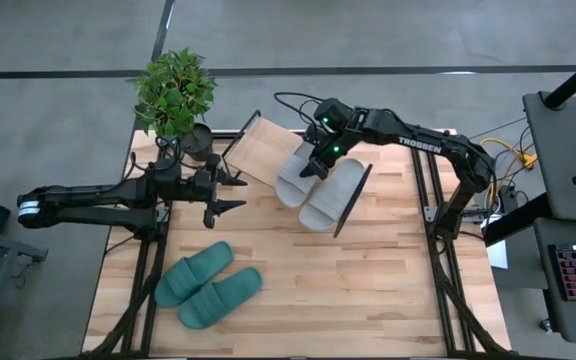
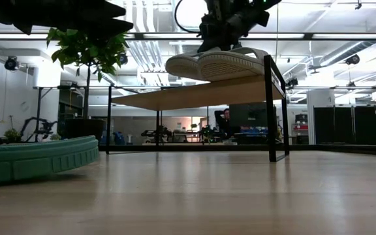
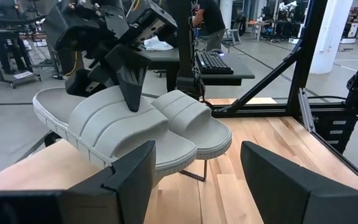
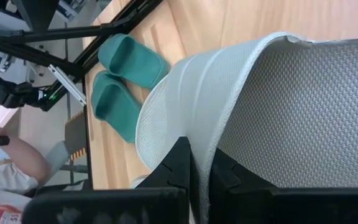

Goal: Pick and place slides into the shelf
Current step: Put the gray slide on the shelf

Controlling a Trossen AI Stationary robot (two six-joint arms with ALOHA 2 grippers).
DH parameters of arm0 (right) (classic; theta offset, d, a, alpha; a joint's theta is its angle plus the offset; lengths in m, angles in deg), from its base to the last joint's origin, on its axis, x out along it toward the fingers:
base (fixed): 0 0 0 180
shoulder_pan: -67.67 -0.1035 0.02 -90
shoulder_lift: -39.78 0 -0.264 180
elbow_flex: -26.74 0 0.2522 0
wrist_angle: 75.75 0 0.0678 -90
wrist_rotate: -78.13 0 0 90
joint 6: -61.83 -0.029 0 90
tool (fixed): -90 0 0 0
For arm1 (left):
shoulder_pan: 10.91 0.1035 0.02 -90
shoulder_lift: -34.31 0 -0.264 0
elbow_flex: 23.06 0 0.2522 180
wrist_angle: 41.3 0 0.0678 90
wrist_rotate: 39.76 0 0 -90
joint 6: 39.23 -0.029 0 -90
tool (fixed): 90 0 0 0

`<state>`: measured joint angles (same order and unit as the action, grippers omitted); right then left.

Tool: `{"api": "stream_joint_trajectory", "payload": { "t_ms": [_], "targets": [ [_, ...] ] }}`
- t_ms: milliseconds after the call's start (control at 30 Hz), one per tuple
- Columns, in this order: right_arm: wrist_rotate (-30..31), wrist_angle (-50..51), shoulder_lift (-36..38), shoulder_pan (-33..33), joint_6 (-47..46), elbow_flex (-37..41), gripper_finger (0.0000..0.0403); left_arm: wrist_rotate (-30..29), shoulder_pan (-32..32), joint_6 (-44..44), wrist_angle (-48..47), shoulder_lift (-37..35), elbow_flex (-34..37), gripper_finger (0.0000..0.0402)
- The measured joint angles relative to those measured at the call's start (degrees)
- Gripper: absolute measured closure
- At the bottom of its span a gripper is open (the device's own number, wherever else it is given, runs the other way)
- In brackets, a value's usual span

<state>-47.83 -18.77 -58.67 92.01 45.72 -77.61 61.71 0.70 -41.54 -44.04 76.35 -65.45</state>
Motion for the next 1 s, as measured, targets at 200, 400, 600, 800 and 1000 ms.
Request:
{"api": "stream_joint_trajectory", "payload": {
  "t_ms": [200, 400, 600, 800, 1000],
  "targets": [
    [-0.03, -0.15, -0.21, -0.36, 0.06, 0.36, 0.0394, 0.00, 0.00, -0.11, 0.00, -0.02, 0.00, 0.0180],
    [-0.43, -0.22, -1.58, -0.71, 0.04, 0.72, 0.0394, 0.00, 0.02, -0.11, 0.00, -0.02, 0.00, 0.0180],
    [-0.66, -0.13, -1.88, -0.86, 0.02, 0.72, 0.0394, 0.00, 0.02, -0.11, 0.00, -0.02, 0.00, 0.0180],
    [-0.66, -0.07, -1.88, -0.87, 0.04, 0.72, 0.0392, 0.00, 0.01, -0.11, 0.00, -0.02, 0.00, 0.0180],
    [-0.62, -0.04, -1.86, -0.86, 0.04, 0.72, 0.0368, 0.00, 0.01, -0.10, 0.00, -0.02, 0.00, 0.0180]
  ]
}}
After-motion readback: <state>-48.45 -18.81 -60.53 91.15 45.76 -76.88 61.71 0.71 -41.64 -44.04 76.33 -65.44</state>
